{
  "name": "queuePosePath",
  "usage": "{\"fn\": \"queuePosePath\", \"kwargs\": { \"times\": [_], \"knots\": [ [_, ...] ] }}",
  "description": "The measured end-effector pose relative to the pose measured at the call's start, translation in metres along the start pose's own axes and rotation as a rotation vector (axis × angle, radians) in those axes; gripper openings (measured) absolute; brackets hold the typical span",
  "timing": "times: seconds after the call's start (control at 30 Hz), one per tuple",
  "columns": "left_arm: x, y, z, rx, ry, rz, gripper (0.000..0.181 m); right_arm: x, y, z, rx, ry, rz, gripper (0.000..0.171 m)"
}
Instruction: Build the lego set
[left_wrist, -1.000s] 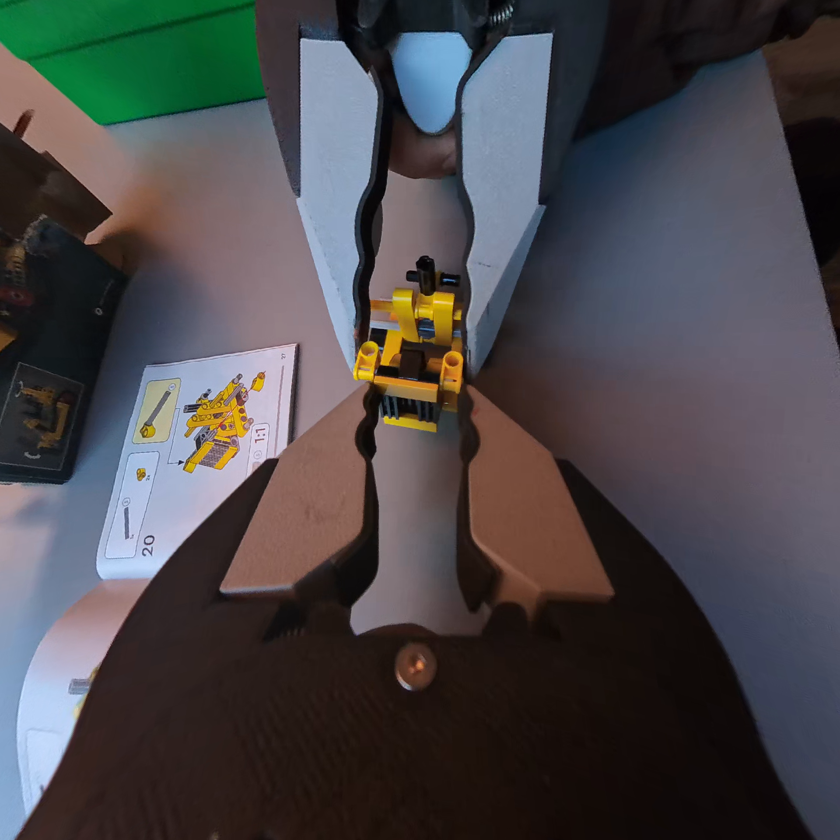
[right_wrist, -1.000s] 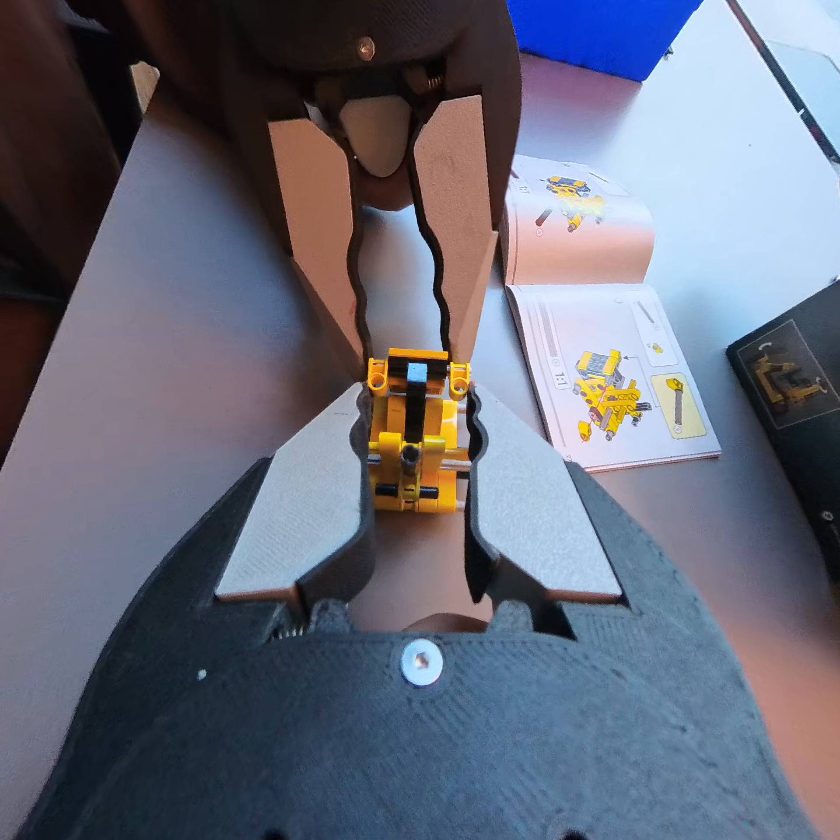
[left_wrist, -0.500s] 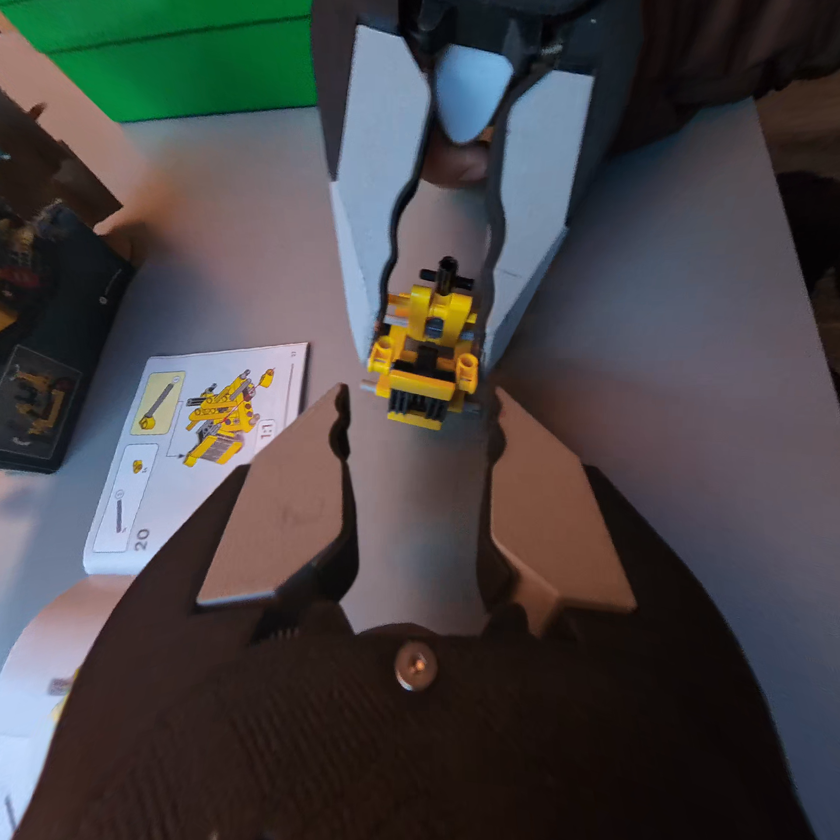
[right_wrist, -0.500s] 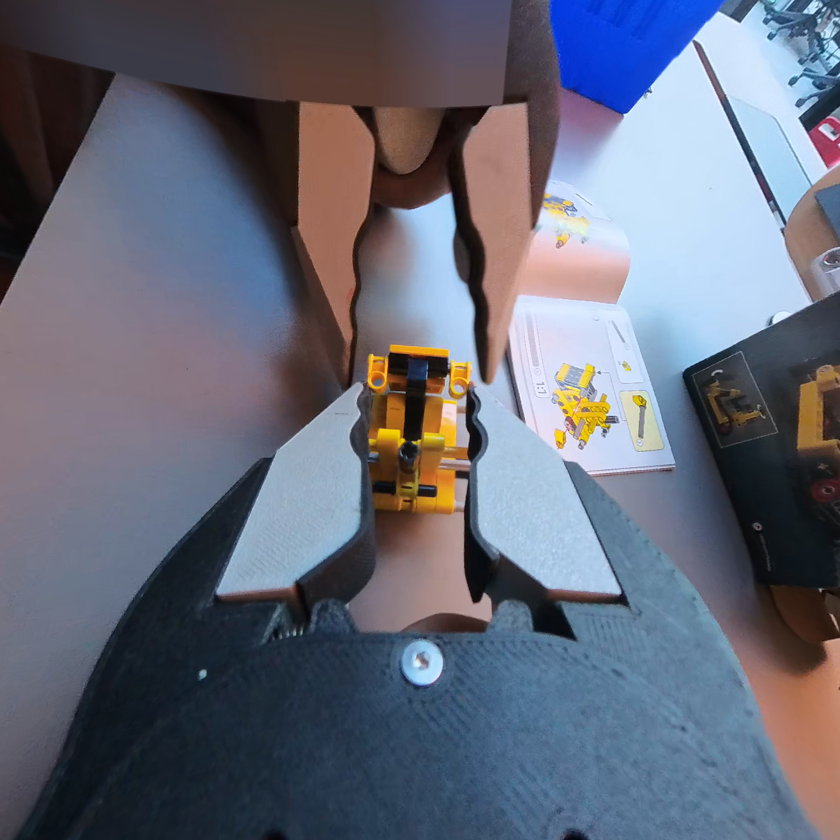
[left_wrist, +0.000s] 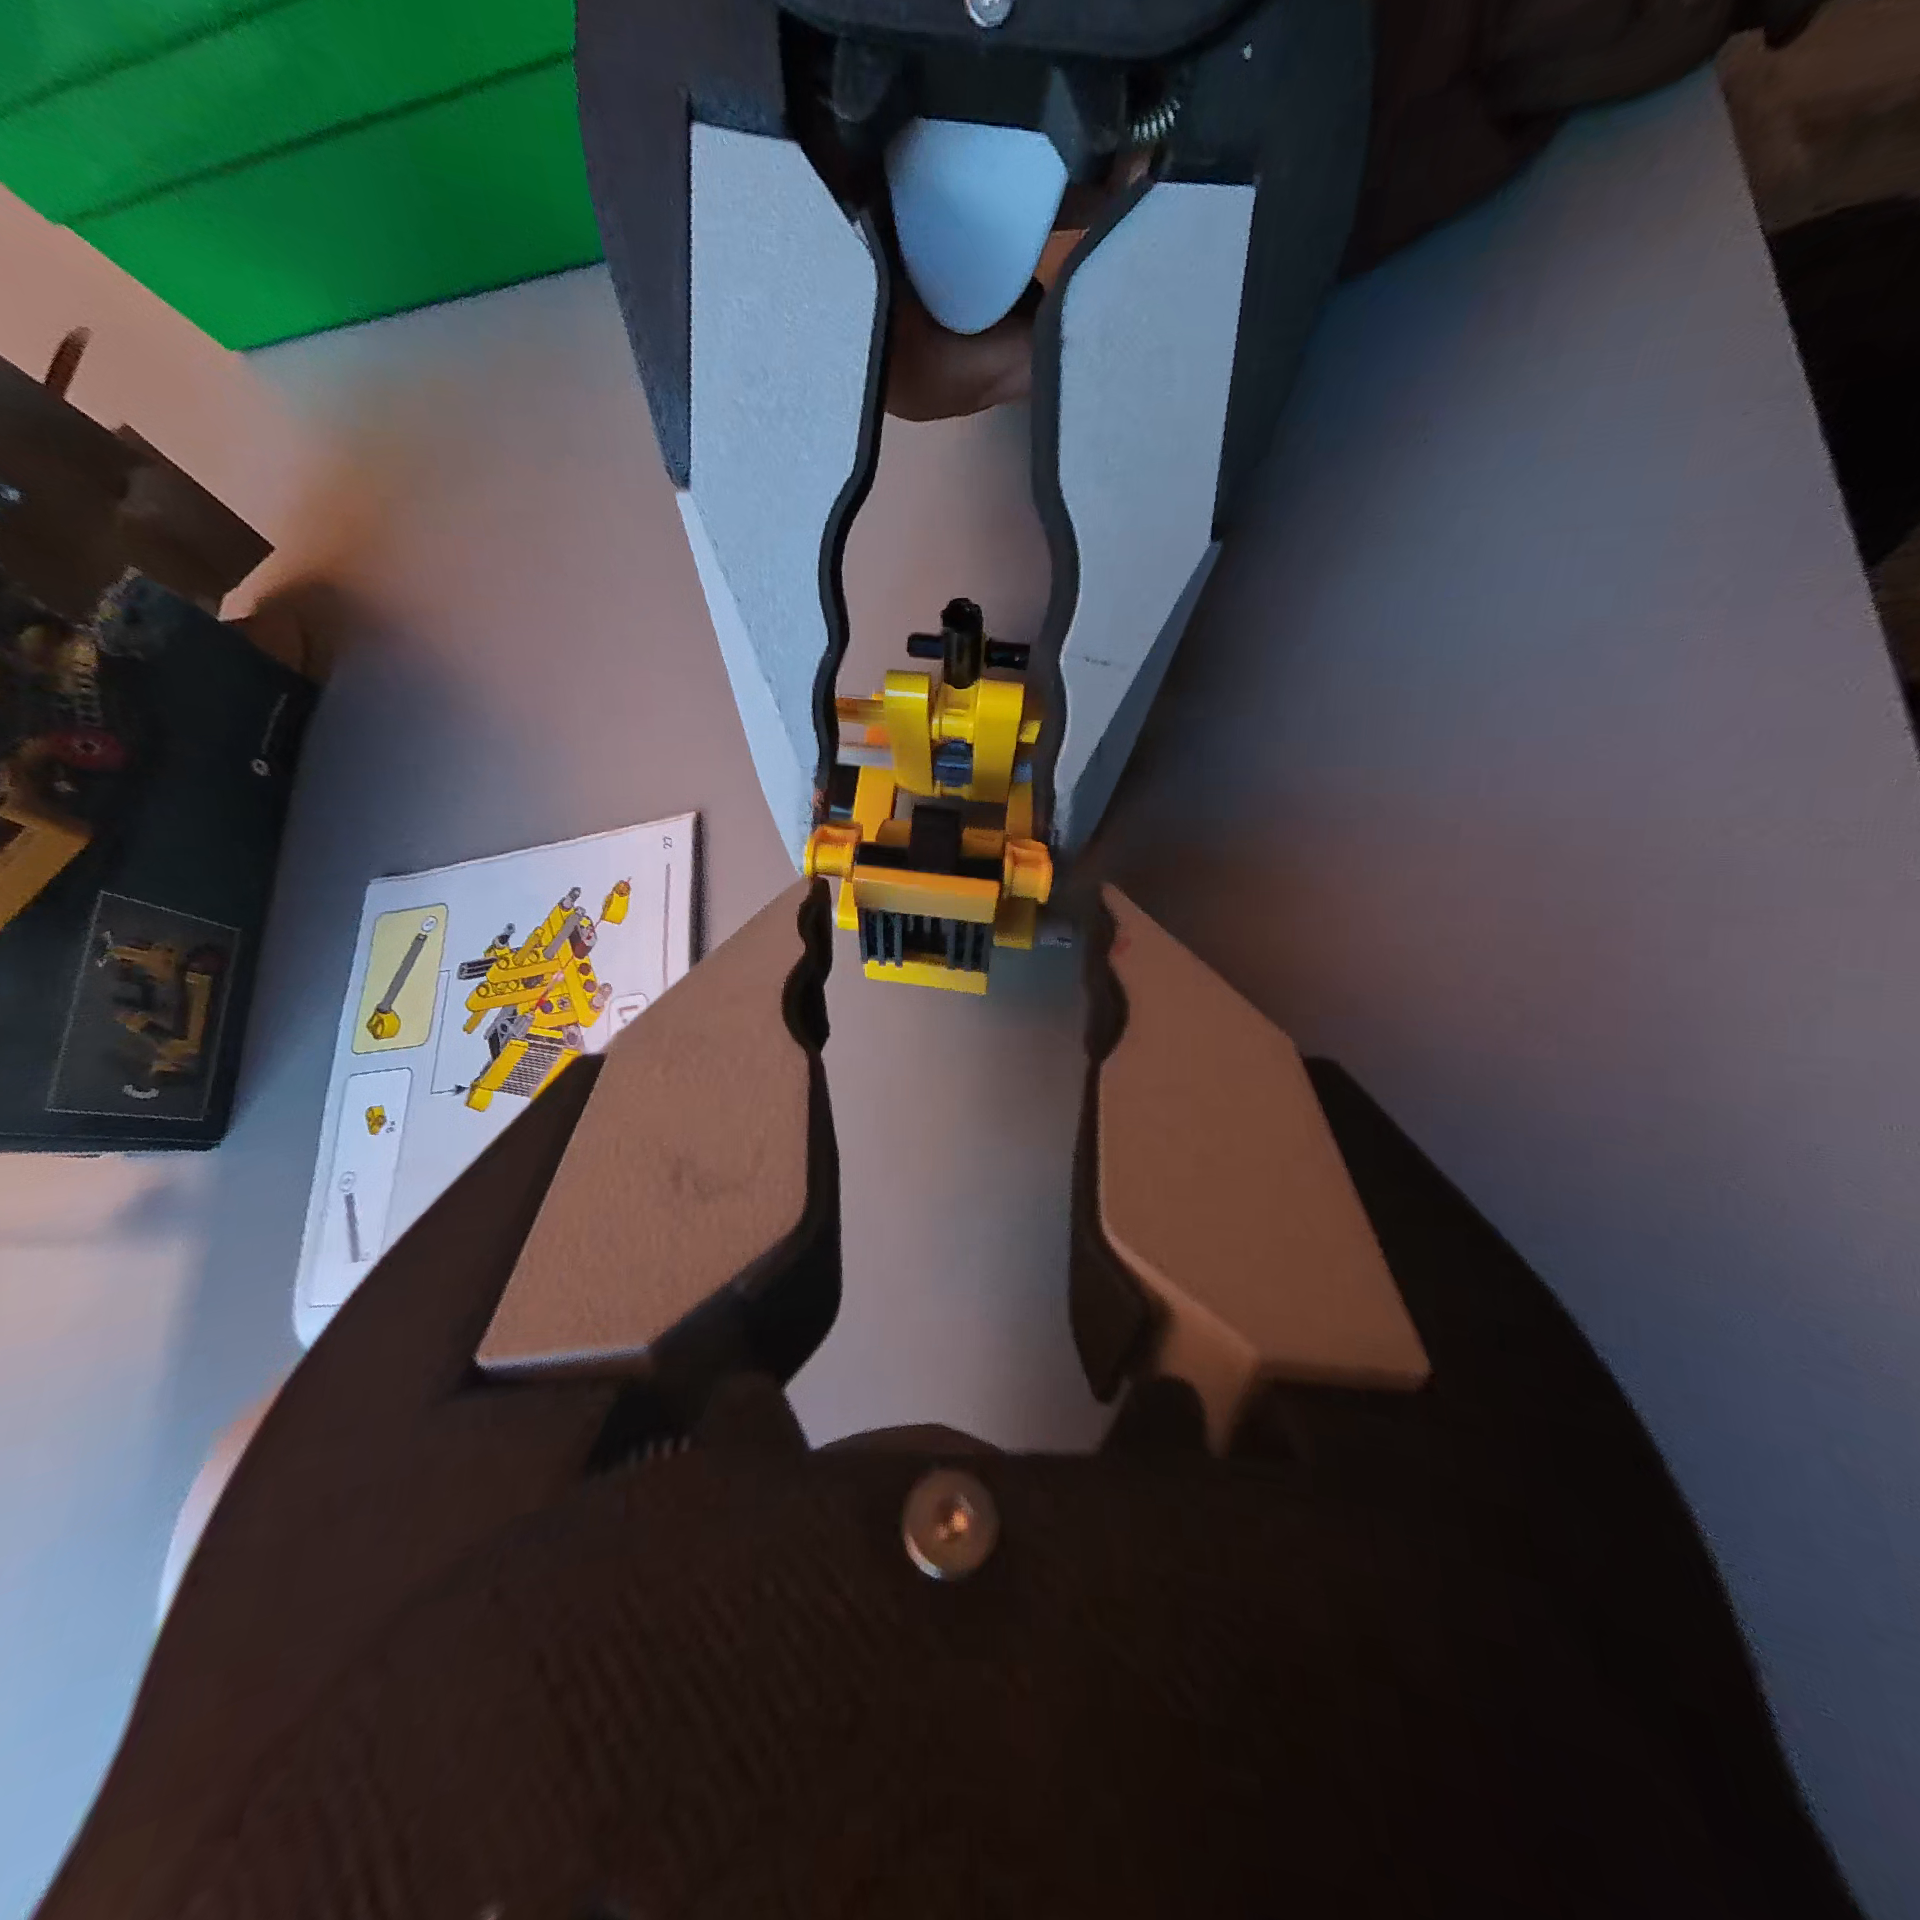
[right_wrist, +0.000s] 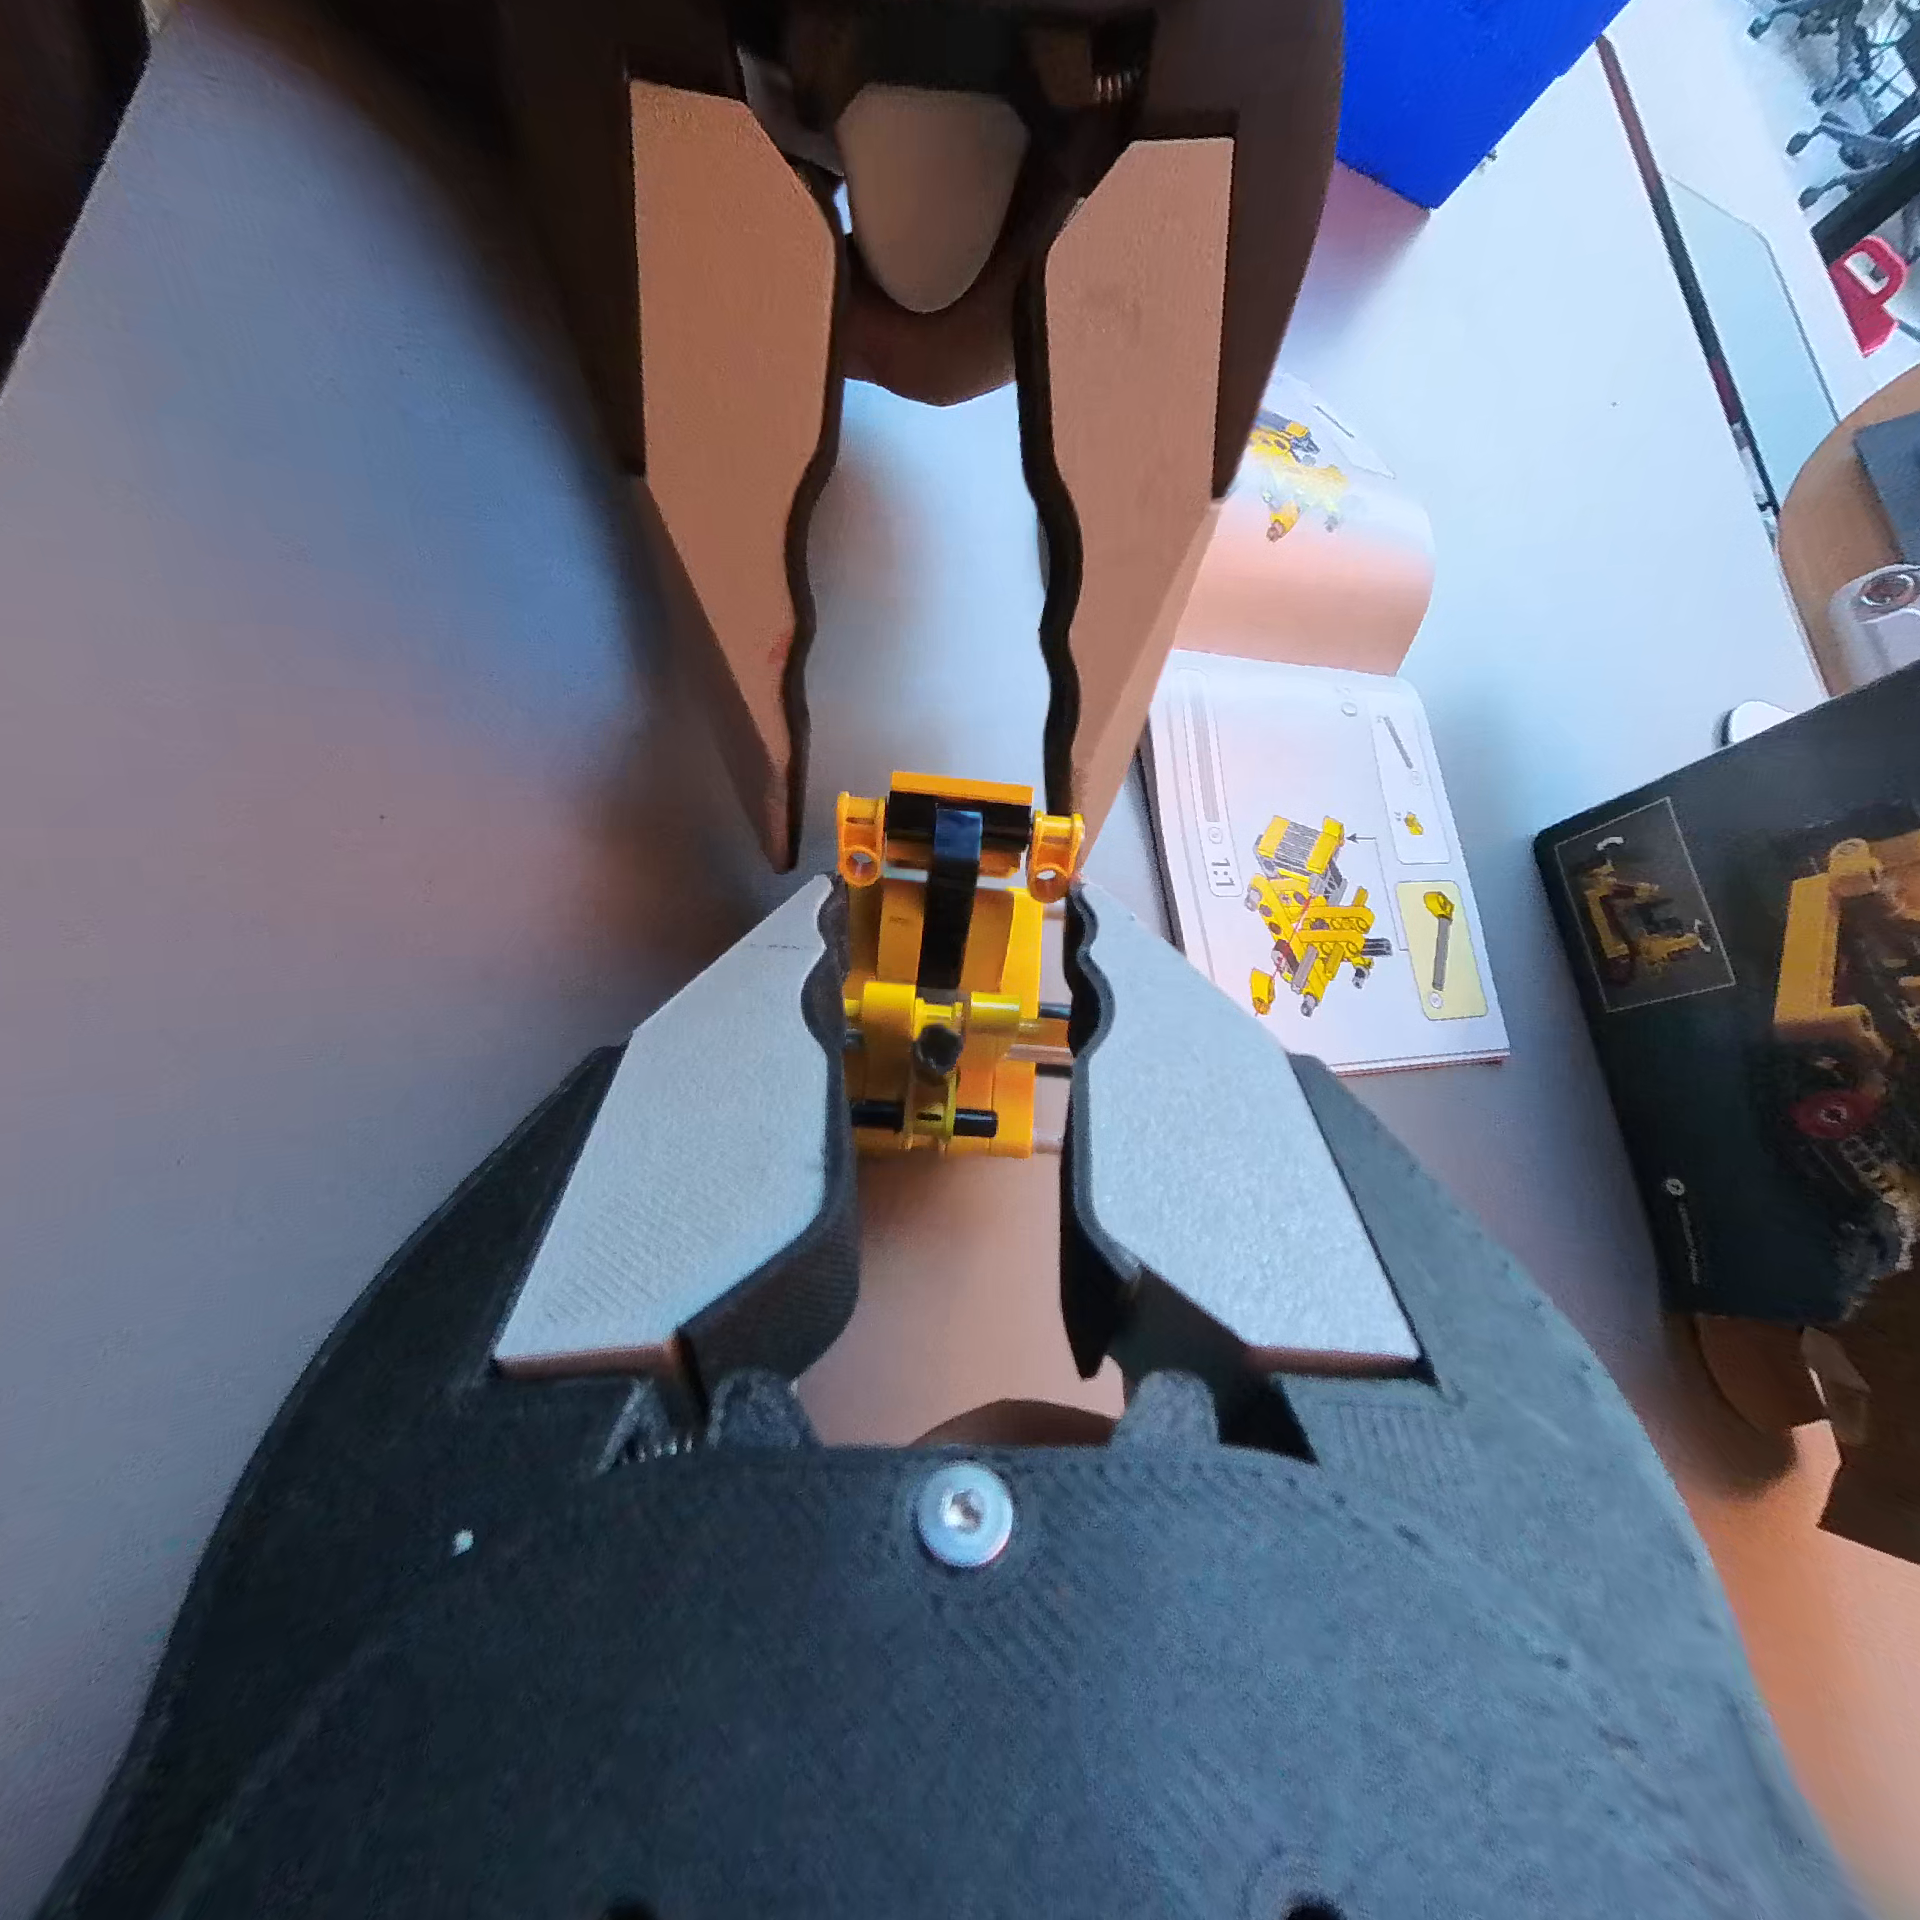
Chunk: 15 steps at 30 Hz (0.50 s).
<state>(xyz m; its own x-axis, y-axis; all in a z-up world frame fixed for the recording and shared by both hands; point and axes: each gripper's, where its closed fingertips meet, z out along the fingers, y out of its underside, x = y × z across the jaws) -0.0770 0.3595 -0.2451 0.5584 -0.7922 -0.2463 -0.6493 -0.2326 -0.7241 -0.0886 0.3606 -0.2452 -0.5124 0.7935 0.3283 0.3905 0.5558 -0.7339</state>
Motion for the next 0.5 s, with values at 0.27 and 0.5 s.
{"fn": "queuePosePath", "kwargs": {
  "times": [0.27,0.5],
  "knots": [
    [-0.002,-0.006,-0.003,0.017,-0.016,0.029,0.041,0.0,0.002,0.001,-0.025,0.008,-0.007,0.032],
    [-0.002,-0.005,-0.003,0.033,-0.019,0.043,0.042,0.0,0.0,0.001,-0.016,0.024,-0.031,0.032]
  ]
}}
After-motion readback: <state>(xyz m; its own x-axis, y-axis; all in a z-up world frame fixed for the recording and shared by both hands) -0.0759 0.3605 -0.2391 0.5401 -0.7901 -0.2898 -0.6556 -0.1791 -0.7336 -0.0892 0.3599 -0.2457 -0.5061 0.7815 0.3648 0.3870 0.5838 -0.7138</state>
